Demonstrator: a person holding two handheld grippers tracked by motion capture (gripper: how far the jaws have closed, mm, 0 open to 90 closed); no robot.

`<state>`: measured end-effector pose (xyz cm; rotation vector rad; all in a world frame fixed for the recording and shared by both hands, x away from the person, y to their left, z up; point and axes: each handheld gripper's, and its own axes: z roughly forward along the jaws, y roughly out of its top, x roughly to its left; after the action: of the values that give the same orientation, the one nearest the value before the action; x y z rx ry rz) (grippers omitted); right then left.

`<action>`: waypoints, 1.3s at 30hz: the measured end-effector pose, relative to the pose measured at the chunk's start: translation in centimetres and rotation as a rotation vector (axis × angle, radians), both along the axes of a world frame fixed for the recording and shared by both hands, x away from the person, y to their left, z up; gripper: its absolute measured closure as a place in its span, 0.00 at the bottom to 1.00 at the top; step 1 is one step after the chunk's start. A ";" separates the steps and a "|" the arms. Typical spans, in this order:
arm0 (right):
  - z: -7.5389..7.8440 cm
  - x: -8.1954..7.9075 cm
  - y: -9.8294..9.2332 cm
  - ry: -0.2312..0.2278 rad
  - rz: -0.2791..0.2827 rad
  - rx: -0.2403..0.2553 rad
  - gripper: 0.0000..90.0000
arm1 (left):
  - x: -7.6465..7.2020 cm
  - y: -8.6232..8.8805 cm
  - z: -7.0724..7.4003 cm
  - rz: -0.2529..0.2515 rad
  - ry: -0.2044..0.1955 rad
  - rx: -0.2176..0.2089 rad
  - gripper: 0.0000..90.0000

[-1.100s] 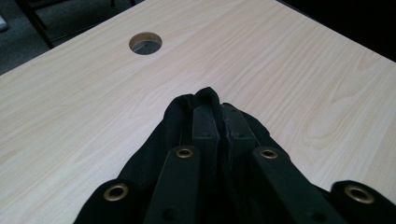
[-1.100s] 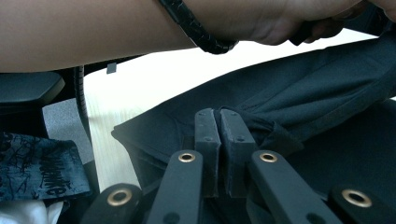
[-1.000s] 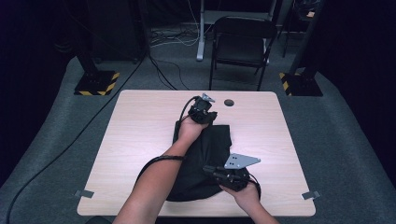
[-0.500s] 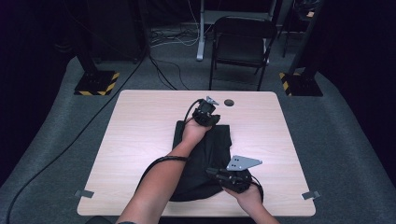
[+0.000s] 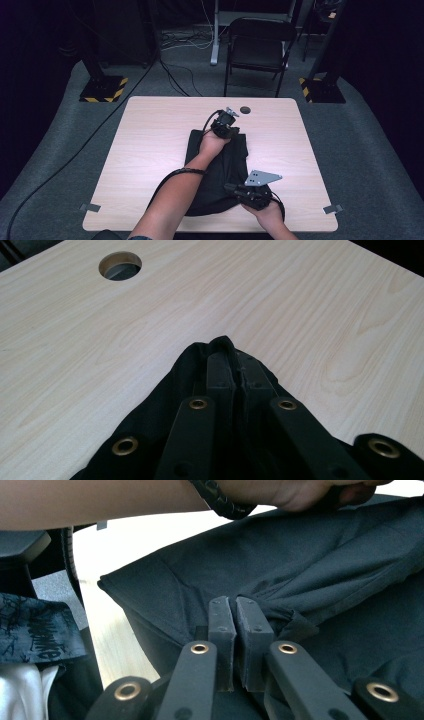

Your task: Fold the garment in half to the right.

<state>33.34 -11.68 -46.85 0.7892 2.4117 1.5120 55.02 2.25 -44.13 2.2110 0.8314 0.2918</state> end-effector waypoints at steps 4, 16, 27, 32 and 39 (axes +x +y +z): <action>-0.3 0.0 -0.3 0.009 -0.009 -0.007 0.96 | 0.1 -0.3 -0.4 0.000 0.008 0.010 0.95; -1.8 -0.1 -0.6 0.049 -0.036 -0.048 0.95 | 0.1 -0.9 -1.7 -0.015 0.033 0.022 0.91; -2.8 0.0 -0.7 0.083 -0.070 -0.078 0.95 | 0.2 -1.0 -2.5 -0.029 0.052 0.032 0.87; -3.1 0.0 -0.8 0.090 -0.078 -0.087 0.94 | 0.1 -1.1 -2.7 -0.040 0.062 0.036 0.83; -3.2 0.0 -0.9 0.093 -0.090 -0.100 0.91 | -0.1 -0.5 -2.6 -0.043 0.054 0.022 0.72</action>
<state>33.36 -12.56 -50.05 0.9523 2.4596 1.3382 54.94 1.71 -46.69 2.2627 0.8118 0.2220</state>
